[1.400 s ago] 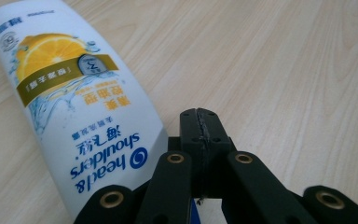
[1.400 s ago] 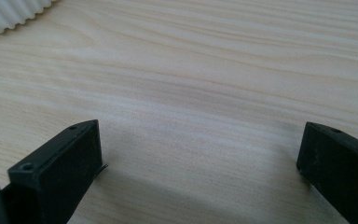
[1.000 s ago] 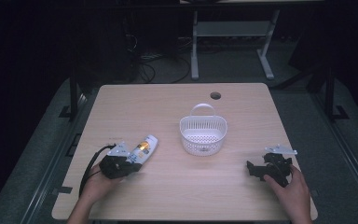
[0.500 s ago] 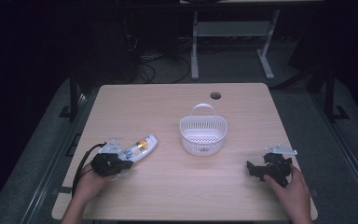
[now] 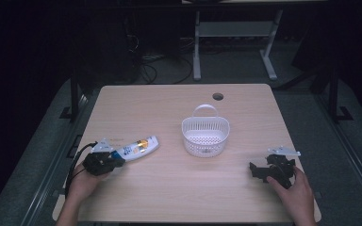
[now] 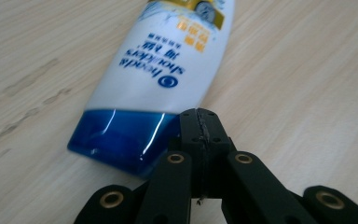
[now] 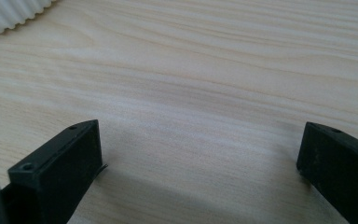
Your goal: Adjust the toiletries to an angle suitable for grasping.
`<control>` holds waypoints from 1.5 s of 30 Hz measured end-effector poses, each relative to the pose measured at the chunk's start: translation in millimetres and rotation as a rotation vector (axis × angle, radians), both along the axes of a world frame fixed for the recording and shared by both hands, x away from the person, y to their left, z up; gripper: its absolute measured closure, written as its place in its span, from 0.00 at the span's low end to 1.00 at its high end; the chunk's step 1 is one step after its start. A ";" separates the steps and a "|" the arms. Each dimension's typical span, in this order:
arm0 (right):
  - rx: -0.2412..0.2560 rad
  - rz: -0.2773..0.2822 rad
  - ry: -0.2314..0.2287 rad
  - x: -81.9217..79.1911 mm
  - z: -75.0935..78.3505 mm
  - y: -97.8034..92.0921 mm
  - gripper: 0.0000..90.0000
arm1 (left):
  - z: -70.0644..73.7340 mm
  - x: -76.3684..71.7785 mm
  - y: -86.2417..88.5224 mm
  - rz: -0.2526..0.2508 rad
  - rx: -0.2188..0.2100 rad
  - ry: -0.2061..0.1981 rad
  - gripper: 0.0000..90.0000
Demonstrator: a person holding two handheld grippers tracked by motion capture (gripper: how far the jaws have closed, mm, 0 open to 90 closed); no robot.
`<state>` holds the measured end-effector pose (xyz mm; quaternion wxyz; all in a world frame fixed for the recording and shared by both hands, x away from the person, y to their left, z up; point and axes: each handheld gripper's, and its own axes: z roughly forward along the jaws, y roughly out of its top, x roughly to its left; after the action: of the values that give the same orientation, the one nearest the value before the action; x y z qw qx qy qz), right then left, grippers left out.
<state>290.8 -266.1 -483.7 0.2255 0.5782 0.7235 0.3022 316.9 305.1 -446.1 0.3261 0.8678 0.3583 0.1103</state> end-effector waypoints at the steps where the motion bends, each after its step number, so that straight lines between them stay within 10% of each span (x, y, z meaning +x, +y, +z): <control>1: 0.000 0.000 0.000 0.0 0.0 0.0 0.00 | -0.2 1.5 3.6 0.015 -0.004 -0.004 1.00; 16: 0.000 0.002 0.000 0.3 0.0 0.0 0.00 | 0.4 8.0 19.3 0.069 -0.024 -0.020 1.00; 45: 0.000 0.001 0.000 0.4 0.0 0.1 0.00 | 39.9 61.3 -45.3 -0.042 -0.079 -0.046 1.00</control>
<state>291.2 -266.0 -483.6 0.2252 0.5779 0.7238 0.3024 378.1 259.8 -406.2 0.3705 0.8588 0.3366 0.1091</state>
